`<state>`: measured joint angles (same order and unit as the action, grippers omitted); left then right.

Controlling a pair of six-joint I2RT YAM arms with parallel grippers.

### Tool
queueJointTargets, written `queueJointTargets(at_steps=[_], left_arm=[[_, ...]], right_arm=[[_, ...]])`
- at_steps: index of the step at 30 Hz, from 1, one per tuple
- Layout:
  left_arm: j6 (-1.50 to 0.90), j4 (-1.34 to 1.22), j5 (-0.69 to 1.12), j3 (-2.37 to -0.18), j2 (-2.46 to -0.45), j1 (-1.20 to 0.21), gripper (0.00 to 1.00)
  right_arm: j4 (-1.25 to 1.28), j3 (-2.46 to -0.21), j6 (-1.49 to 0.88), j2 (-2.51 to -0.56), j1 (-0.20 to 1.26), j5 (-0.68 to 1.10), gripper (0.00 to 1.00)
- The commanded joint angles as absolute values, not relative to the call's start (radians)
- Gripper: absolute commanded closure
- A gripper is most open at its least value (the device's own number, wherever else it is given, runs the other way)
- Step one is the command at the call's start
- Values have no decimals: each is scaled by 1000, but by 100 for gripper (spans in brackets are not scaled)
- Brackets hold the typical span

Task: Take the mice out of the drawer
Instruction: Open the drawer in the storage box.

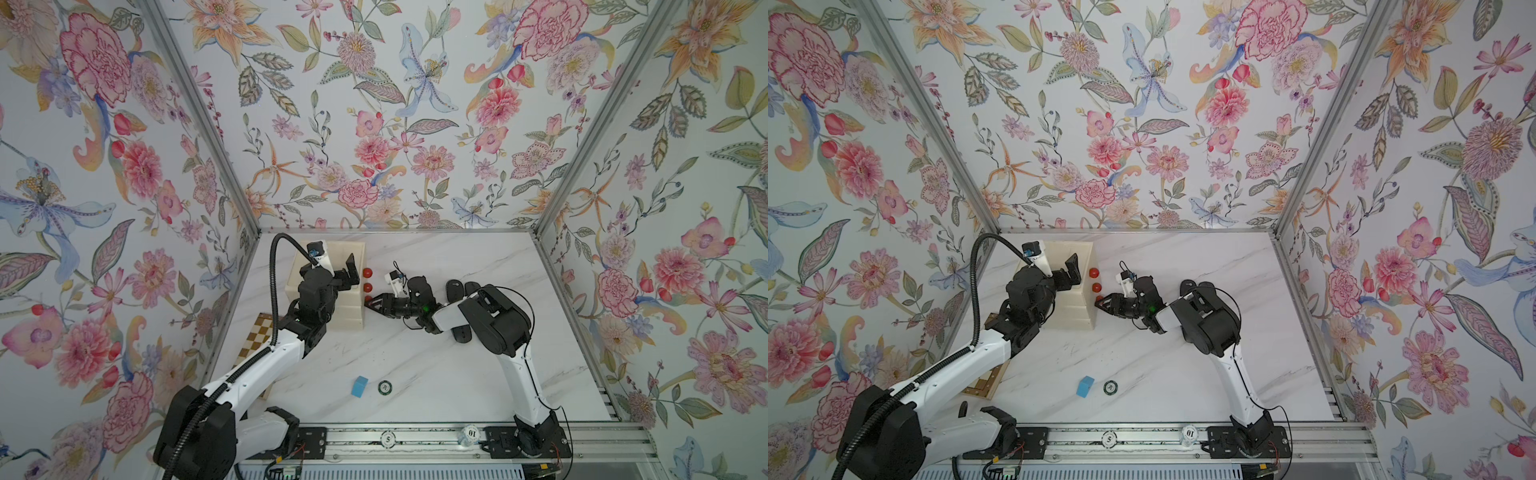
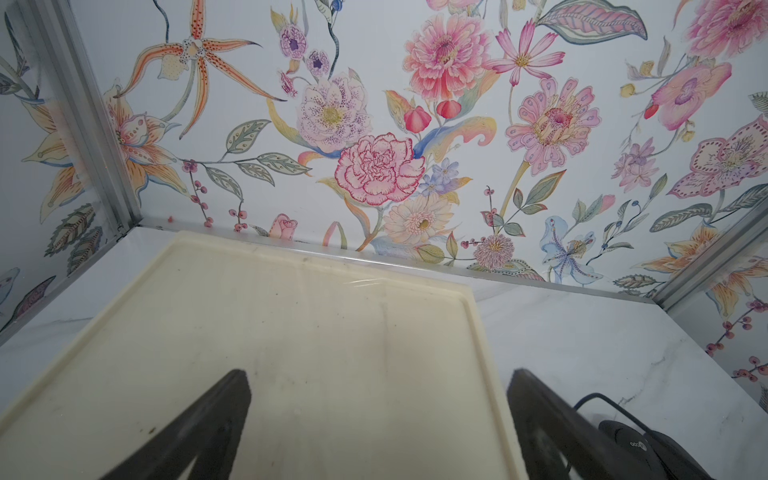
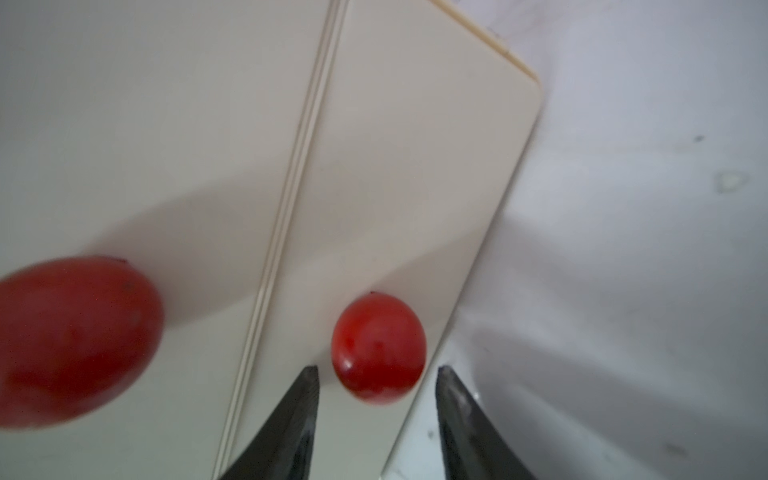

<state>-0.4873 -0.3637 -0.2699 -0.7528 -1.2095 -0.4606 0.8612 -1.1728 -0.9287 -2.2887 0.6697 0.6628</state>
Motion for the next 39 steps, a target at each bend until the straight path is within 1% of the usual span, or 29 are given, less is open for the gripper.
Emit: queueJointTargets(at_steps=[1, 5, 10, 17, 21, 25, 30, 34, 39], left_arm=[[-522, -318, -288, -718, -1202, -467, 0], [-522, -317, -288, -719, -1203, -466, 0], [-524, -313, -290, -719, -1203, -466, 0], [-522, -309, -291, -719, -1203, -466, 0], [-521, -306, -295, -720, -1198, -467, 0], [-520, -301, -305, -723, -1198, -466, 0], [-520, -299, -316, -724, -1204, -466, 0], [-526, -300, -326, -720, -1207, -465, 1], [-530, -289, -335, -719, -1207, -466, 0]], right_arm=[[937, -1189, -946, -2317, 657, 655, 51], [989, -1203, -976, -2344, 653, 665, 52], [988, -1220, -980, -2362, 653, 676, 55], [979, -1224, -979, -2367, 653, 680, 69], [963, -1197, -964, -2343, 653, 676, 72], [972, -1112, -958, -2287, 584, 661, 73], [948, -957, -924, -2156, 510, 635, 74], [854, -846, -864, -2043, 460, 606, 74], [687, -771, -755, -1924, 405, 550, 74]])
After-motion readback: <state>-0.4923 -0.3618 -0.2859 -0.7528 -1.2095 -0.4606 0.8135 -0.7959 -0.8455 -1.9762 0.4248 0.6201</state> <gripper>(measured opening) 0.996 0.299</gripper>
